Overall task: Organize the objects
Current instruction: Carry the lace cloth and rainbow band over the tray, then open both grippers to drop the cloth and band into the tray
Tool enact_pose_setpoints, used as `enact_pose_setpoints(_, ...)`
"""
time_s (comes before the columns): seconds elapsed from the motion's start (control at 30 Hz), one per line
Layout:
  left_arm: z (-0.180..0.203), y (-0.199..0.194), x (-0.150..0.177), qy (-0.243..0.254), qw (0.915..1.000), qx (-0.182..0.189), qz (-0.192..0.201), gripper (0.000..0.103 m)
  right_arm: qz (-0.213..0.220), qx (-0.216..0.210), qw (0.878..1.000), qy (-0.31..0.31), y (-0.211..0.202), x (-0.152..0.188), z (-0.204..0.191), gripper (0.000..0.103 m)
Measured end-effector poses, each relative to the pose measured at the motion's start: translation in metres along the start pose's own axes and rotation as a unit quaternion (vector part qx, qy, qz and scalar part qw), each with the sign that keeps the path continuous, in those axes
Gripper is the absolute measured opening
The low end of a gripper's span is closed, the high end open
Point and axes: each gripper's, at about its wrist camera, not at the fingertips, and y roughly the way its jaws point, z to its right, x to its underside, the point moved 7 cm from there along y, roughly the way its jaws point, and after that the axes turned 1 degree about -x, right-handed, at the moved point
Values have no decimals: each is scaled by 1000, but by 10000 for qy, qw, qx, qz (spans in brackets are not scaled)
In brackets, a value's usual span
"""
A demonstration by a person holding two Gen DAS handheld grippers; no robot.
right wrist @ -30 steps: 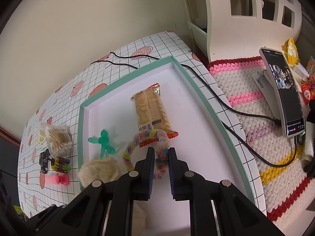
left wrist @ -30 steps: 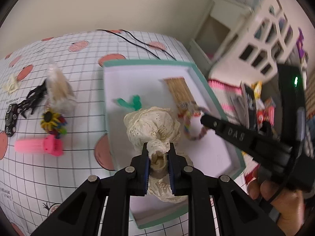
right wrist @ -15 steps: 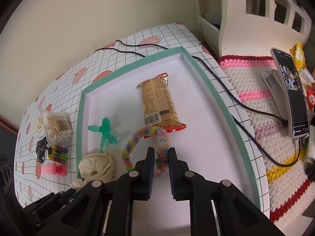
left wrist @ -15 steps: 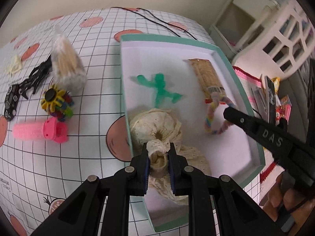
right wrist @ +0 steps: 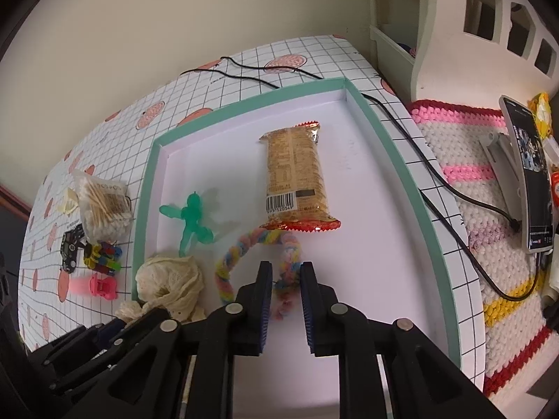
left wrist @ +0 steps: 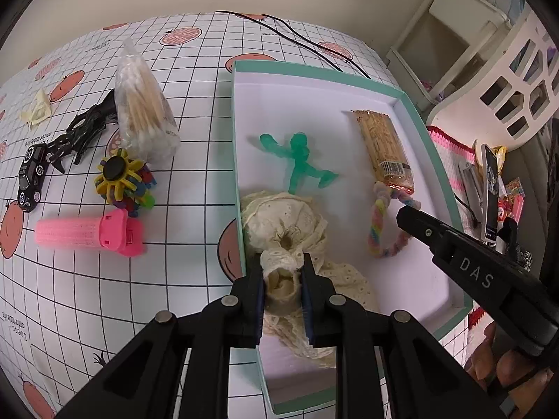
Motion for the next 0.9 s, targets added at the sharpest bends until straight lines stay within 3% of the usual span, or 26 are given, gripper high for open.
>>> enact_pose_setpoints(0.17,3,-1,-1,63,9999,91,19,28,-16,76,10000,-61,1,1,0,28)
enact_pose_setpoints(0.5,10,-8,-4,186,9994,237,198,45,311,129,9994,-41,-12,-7,2,30)
enact_pose_setpoints(0.9,14,-35,-20,242,9954,433,815,46,920,29,9958,8,-33,-22,1,30)
